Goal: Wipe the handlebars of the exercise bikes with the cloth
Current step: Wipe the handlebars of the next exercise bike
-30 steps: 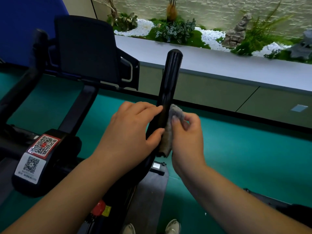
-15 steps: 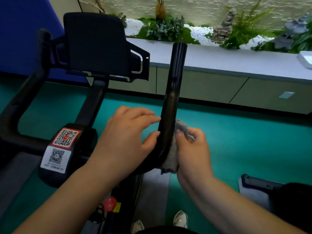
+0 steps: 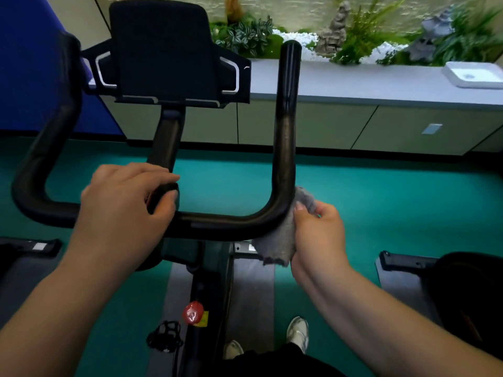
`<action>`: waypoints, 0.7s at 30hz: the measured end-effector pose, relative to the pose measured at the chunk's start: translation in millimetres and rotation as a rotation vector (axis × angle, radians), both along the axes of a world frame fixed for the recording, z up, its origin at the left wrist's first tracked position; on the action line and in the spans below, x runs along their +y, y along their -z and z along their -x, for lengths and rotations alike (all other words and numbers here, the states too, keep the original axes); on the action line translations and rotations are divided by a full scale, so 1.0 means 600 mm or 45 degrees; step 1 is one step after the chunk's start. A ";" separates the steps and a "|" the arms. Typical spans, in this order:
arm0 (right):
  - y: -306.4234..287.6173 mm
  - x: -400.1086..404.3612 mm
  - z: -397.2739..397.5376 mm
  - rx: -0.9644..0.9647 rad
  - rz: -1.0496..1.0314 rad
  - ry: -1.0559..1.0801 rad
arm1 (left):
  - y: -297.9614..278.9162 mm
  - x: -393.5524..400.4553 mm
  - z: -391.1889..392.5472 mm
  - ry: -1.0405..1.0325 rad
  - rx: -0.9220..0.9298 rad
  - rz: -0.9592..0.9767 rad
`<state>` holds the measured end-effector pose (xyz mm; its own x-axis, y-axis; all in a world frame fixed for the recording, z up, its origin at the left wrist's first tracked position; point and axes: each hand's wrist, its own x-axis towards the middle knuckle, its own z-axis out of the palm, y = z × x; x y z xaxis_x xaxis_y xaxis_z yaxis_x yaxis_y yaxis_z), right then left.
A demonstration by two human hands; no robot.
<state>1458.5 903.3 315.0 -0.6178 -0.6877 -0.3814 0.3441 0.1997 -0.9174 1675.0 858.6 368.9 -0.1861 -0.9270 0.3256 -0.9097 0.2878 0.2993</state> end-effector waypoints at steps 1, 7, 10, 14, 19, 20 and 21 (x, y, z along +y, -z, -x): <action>-0.008 -0.012 0.003 -0.018 0.016 0.037 | 0.001 0.000 -0.007 -0.019 -0.002 -0.003; -0.001 0.015 -0.023 -0.065 0.001 0.037 | 0.016 0.005 -0.028 -0.011 0.082 0.047; 0.002 0.048 -0.046 -0.161 -0.063 -0.097 | 0.025 0.006 -0.027 -0.003 0.112 0.090; -0.017 0.061 -0.037 -0.291 0.013 -0.215 | 0.036 0.000 -0.029 0.013 0.124 0.128; -0.019 0.063 -0.061 -0.457 -0.034 -0.227 | 0.045 0.000 -0.026 -0.018 0.158 0.167; -0.019 0.063 -0.073 -0.504 -0.040 -0.237 | 0.045 0.000 -0.026 -0.019 0.157 0.168; -0.019 0.062 -0.085 -0.550 -0.050 -0.252 | 0.045 0.000 -0.026 -0.018 0.156 0.168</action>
<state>1509.4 940.4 326.1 -0.2556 -0.7561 -0.6024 0.6446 0.3311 -0.6891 1690.6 858.6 341.8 -0.1252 -0.8769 0.4641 -0.8730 0.3196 0.3684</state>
